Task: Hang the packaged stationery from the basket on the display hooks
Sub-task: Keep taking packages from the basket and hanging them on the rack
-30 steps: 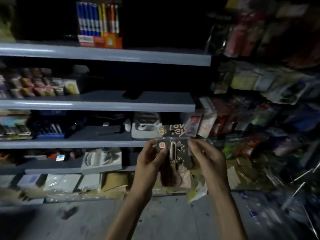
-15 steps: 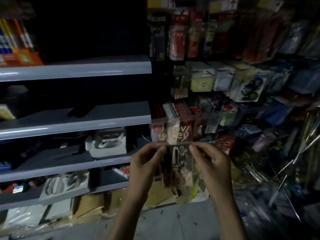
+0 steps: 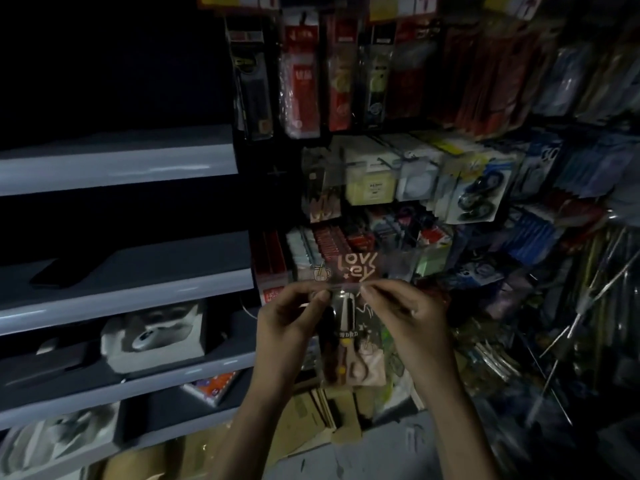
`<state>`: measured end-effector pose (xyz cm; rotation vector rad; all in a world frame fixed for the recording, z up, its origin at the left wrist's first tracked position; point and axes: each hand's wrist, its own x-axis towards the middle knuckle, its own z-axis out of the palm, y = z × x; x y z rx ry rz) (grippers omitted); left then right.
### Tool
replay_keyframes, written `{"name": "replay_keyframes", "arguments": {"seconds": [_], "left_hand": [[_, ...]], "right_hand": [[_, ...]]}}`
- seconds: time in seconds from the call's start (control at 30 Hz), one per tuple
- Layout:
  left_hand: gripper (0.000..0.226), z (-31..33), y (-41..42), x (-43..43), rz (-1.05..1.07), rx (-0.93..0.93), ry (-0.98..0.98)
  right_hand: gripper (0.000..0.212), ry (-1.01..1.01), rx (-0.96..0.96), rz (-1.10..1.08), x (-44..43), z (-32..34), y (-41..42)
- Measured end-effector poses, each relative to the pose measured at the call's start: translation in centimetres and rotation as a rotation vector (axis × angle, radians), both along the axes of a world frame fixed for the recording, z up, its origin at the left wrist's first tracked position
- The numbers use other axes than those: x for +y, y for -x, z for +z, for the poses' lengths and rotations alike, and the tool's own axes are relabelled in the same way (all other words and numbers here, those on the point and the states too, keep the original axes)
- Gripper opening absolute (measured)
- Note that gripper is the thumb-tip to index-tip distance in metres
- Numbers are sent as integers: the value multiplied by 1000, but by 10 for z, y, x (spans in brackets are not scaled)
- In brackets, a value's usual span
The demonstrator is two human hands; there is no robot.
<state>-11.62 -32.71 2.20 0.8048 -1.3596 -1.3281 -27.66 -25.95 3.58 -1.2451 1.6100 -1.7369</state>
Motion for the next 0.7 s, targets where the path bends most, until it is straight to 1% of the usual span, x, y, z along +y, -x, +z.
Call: {"name": "replay_keyframes", "arguments": {"seconds": [0.23, 0.33, 0.5, 0.6, 0.7], "left_hand": [[10, -3, 36, -78, -40, -4, -33], [11, -3, 46, -99, -40, -28, -7], [20, 9, 55, -119, 64, -33, 60], [23, 18, 61, -133, 136, -97, 145], [26, 30, 72, -146, 212, -131, 218]], "right_hand": [[8, -2, -14, -39, -76, 3, 32], [7, -16, -1, -43, -97, 2, 39], [12, -24, 11, -110, -120, -11, 51], [18, -38, 12, -161, -131, -22, 61], [18, -49, 48, -159, -143, -28, 69]]}}
